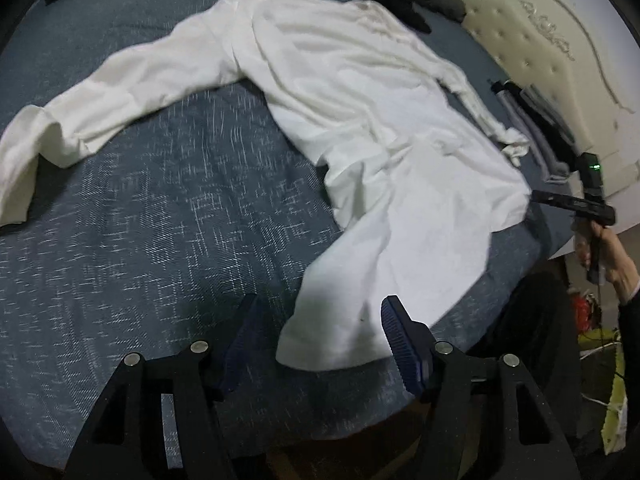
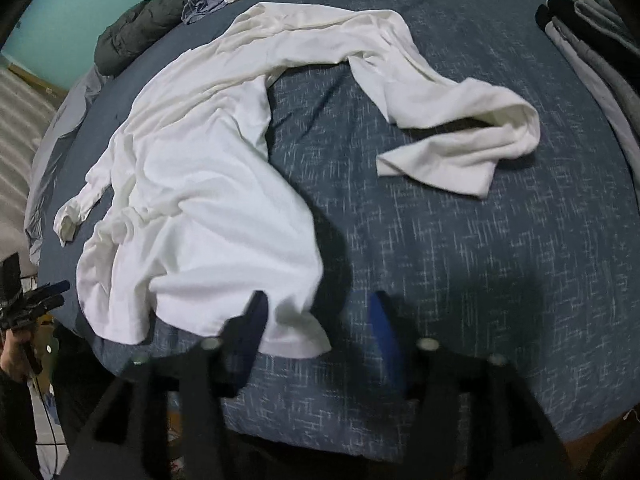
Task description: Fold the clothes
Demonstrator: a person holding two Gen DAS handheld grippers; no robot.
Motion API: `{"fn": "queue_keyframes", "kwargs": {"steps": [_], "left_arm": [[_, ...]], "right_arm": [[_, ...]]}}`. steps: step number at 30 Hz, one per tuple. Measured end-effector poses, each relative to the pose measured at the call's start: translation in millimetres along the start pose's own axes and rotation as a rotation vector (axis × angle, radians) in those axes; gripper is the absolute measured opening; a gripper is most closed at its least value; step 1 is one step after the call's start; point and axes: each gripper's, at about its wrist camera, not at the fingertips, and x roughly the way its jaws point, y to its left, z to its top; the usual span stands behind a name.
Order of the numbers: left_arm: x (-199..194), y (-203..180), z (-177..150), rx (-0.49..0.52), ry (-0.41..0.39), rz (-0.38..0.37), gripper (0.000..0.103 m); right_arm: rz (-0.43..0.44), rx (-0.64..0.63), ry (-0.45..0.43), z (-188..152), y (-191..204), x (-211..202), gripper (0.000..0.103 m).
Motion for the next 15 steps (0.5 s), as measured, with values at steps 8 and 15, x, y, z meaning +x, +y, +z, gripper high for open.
{"fn": "queue_keyframes", "kwargs": {"steps": [8,15], "left_arm": [[19,-2,0,0.013,0.036,0.031,0.023],[-1,-7,-1,0.054,0.022,0.053,0.006]], "right_arm": [[0.034,0.009,-0.005,-8,-2,17,0.057],[0.040,-0.089,-0.004,-11,15,16,0.005]]}}
